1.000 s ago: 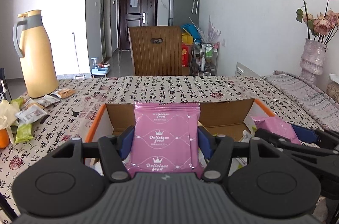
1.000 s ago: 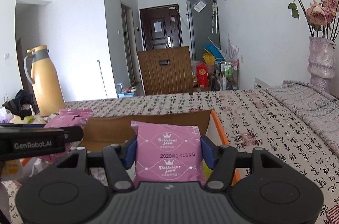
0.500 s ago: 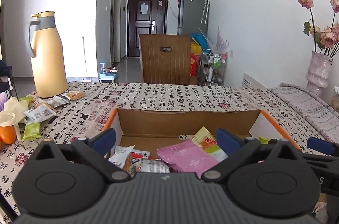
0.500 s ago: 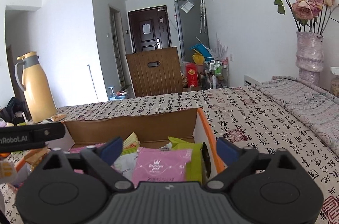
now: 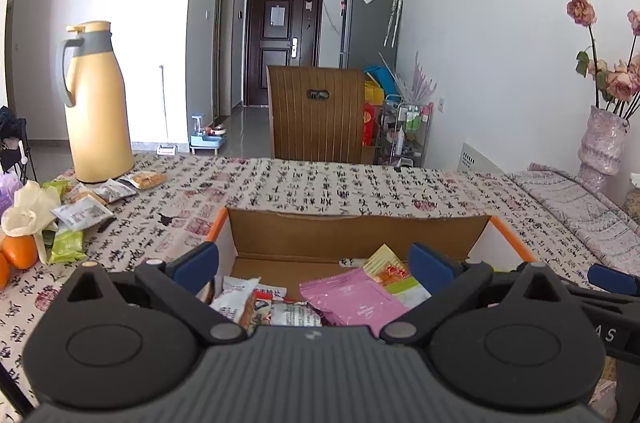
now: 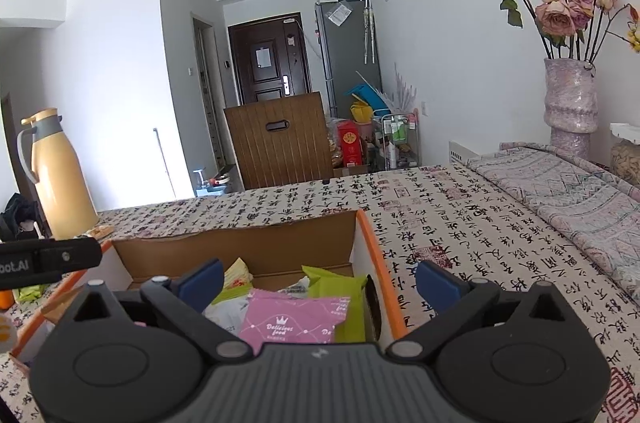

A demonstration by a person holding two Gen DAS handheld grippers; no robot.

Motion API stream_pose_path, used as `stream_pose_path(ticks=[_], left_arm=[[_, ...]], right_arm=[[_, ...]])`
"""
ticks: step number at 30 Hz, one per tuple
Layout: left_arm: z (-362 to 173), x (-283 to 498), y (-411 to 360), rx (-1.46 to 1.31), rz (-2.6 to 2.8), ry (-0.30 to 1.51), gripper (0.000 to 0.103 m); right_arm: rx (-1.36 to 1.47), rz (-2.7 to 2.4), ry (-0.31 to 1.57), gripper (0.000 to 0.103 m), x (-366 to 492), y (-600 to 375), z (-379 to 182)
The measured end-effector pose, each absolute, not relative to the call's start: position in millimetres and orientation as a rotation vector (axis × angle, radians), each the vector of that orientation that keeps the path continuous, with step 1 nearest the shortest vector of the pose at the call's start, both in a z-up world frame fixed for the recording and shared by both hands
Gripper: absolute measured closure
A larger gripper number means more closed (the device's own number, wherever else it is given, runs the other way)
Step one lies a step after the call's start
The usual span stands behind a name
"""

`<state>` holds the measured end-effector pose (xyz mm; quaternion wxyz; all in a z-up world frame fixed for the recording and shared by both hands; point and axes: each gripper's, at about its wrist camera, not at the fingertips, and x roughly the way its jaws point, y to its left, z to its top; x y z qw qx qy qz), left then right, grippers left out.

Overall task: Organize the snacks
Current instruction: 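Move both tools back to the white packets beside the box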

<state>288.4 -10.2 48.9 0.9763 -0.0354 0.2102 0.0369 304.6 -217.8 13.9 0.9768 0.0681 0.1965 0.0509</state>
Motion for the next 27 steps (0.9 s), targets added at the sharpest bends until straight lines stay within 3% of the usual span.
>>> stream_pose_path(ticks=[12,27], left_arm=[[66.8,247.9,-4.1,-0.068,0.072,0.385,0.000],[52.3,196.5,14.2,-0.056,0.080,0.427,0.000]], right_arm=[[0.094,0.133,0.396,0.000,265.1,-213.0,24.9],[0.042,0.188,0.473,0.000,218.9,-195.4,11.1]])
